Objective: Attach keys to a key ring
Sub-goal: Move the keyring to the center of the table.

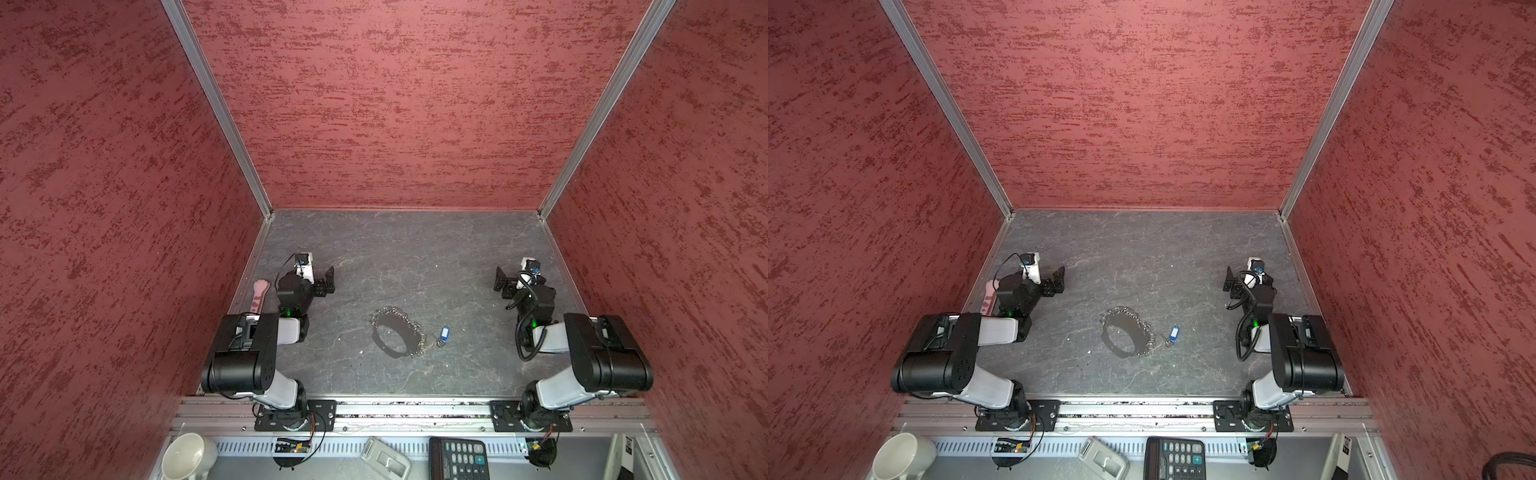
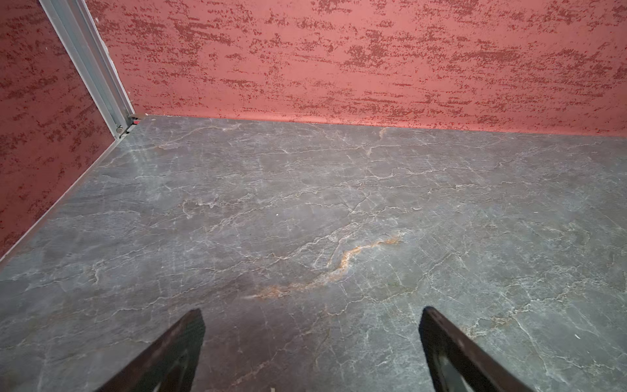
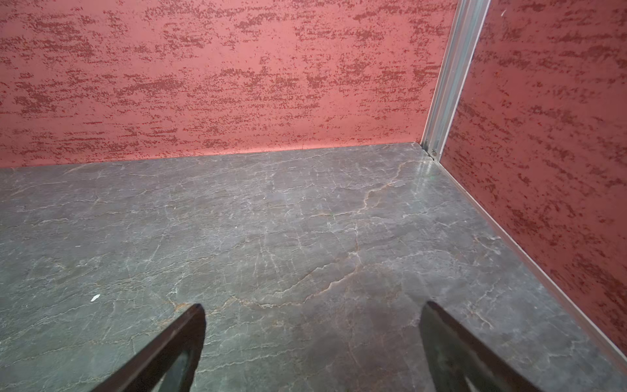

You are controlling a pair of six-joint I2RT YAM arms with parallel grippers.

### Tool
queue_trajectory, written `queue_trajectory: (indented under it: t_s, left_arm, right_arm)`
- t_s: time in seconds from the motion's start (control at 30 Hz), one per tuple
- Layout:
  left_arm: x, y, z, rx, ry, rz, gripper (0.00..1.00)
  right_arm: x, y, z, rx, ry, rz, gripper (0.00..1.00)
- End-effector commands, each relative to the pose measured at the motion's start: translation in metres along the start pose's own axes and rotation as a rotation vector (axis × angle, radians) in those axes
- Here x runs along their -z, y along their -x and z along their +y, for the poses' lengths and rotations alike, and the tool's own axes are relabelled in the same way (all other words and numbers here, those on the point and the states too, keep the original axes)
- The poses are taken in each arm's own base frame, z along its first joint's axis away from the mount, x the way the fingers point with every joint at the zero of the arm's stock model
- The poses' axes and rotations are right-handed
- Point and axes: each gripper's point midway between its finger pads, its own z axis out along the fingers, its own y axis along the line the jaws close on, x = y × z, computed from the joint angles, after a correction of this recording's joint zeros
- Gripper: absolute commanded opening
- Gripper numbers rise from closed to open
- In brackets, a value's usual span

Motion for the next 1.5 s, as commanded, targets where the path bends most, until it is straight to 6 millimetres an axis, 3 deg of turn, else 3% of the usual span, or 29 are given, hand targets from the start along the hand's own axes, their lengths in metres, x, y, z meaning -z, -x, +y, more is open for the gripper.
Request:
queue_trajectory:
  t_s: [0.0,0.87,1.03,1.2,1.3,1.4,1.47]
  left_arm:
    - [-0.003,0.007,0.000,0.008,-0.007,-0.021,0.99]
    - [-0.003,0.007,0.001,0.009,-0.005,-0.022,1.00]
    - [0.003,0.009,-0.007,-0.028,-0.001,-0.051,0.99]
    - [0.023,0.037,-0.014,-0.066,0.040,-0.097,1.00]
    - [0.034,0.072,-0.020,-0.049,0.048,-0.111,0.99]
    - [0.054,0.107,-0.031,0.030,0.033,-0.174,0.99]
    - [0.066,0.117,-0.029,0.156,0.052,-0.164,0.99]
  right_arm:
    - [-0.003,0.012,0.000,-0.011,-0.010,-0.043,0.99]
    - [-0.002,0.012,0.000,-0.010,-0.010,-0.046,0.99]
    - [0.020,0.024,0.011,0.021,0.052,-0.127,0.99]
    - [0.056,0.048,0.012,0.025,0.051,-0.246,0.99]
    - [0.066,0.062,0.014,0.021,0.052,-0.274,0.99]
    - [0.079,0.089,0.019,-0.080,0.093,-0.330,0.99]
    - [0.087,0.110,0.030,-0.161,0.164,-0.340,0.99]
